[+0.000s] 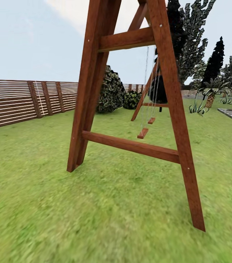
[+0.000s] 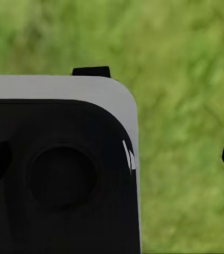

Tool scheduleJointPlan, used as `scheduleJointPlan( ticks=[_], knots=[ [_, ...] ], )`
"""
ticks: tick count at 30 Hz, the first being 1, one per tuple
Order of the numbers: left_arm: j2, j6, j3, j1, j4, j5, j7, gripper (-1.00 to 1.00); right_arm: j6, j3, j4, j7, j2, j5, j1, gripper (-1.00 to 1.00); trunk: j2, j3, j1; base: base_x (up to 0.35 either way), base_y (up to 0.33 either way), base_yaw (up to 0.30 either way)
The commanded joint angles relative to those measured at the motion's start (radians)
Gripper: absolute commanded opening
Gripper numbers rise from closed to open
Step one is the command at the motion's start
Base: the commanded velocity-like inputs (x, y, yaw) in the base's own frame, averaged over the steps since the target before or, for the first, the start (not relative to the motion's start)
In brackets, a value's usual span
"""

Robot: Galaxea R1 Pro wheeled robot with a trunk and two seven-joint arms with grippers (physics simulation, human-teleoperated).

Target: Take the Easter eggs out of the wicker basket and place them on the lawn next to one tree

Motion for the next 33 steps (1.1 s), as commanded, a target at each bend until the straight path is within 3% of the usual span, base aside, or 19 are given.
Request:
scheduleJointPlan(
  ticks=[1, 33],
  knots=[
    [0.000, -0.002, 0.001, 0.000, -0.001, 0.000, 0.000, 1.00, -0.004, -0.005, 0.001, 0.000, 0.000, 0.000, -0.001, 1.00, 0.000, -0.001, 0.000, 0.051, -0.284, 0.000],
    [0.000, -0.002, 0.001, 0.000, -0.001, 0.000, 0.000, 1.00, -0.004, -0.005, 0.001, 0.000, 0.000, 0.000, -0.001, 1.00, 0.000, -0.001, 0.000, 0.005, -0.295, -0.012]
  ],
)
